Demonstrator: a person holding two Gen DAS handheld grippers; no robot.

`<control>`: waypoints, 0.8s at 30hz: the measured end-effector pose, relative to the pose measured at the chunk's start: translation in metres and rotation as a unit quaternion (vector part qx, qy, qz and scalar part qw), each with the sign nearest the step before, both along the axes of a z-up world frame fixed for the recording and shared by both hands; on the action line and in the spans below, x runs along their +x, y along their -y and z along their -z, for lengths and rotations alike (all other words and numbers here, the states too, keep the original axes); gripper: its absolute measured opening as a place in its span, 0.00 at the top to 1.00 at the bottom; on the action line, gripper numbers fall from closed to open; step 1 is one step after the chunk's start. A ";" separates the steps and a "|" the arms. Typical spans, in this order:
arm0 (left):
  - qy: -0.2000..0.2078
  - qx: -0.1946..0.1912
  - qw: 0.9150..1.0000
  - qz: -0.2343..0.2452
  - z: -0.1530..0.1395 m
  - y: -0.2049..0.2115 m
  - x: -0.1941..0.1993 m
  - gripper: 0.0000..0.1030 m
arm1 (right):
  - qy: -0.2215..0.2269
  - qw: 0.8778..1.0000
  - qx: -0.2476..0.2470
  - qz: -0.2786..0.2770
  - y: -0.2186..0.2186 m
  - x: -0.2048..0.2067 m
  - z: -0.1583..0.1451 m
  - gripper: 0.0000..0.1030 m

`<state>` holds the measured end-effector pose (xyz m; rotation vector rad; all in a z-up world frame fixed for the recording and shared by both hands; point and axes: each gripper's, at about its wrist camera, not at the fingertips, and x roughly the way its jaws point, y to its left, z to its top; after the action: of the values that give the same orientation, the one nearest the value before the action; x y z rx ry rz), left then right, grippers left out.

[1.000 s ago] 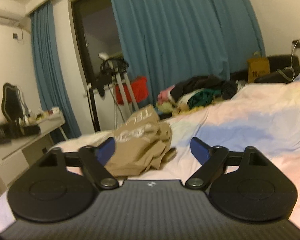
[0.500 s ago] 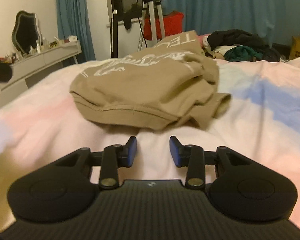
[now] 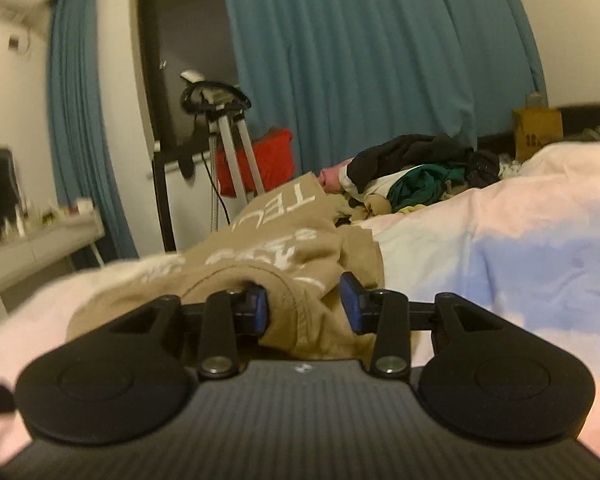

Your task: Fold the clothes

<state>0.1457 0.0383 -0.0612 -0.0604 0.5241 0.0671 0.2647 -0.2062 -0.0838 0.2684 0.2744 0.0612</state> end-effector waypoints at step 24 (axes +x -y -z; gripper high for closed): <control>0.149 0.217 0.962 -0.080 0.019 0.074 0.083 0.00 | -0.054 0.988 0.146 -0.021 0.038 0.032 -0.001 0.60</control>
<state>0.2288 -0.0353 -0.0799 0.3122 0.1939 0.3251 0.2963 -0.2440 -0.0824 0.5582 0.3798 0.1281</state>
